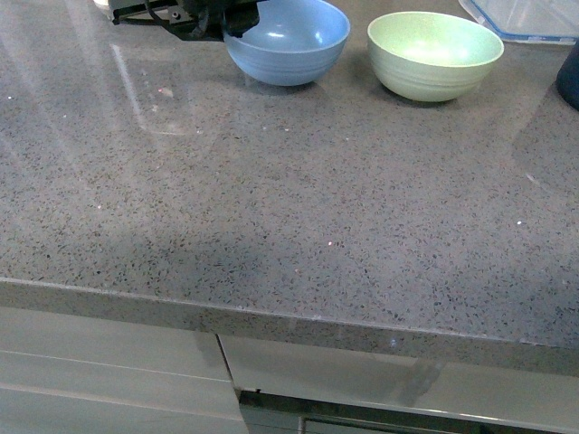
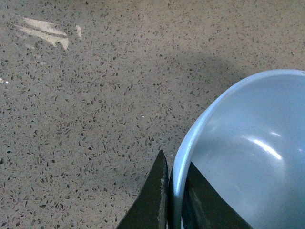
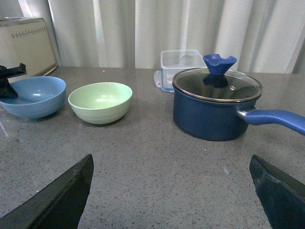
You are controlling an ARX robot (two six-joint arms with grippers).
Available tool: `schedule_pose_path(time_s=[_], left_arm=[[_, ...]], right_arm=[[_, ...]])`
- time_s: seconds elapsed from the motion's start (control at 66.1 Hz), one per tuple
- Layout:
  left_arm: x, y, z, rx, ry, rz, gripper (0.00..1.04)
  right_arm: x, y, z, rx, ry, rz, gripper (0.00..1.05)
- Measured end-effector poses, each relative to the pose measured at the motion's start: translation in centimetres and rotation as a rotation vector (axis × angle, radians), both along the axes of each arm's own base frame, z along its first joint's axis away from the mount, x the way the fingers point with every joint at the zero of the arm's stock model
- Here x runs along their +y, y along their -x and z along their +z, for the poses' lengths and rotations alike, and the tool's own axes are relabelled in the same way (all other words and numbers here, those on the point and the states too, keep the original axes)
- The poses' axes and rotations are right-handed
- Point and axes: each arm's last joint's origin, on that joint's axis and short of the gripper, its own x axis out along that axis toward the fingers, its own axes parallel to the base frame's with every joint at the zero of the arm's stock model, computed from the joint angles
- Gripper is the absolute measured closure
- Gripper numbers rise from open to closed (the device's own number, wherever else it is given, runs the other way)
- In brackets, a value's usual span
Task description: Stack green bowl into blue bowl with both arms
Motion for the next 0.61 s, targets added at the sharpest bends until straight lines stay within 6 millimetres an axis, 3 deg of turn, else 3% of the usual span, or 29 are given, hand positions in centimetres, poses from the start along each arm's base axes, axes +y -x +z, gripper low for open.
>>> schedule_pose_path(time_s=[0.272, 0.605], left_arm=[[0.1, -0.2, -0.6, 0.009, 0.007, 0.013, 0.99], [0.2, -0.2, 0.5, -0.085, -0.098, 0.002, 0.48]], right_arm=[[0.0, 0.0, 0.0, 0.000, 0.000, 0.000, 0.10], [0.0, 0.0, 0.0, 0.000, 0.000, 0.000, 0.10]])
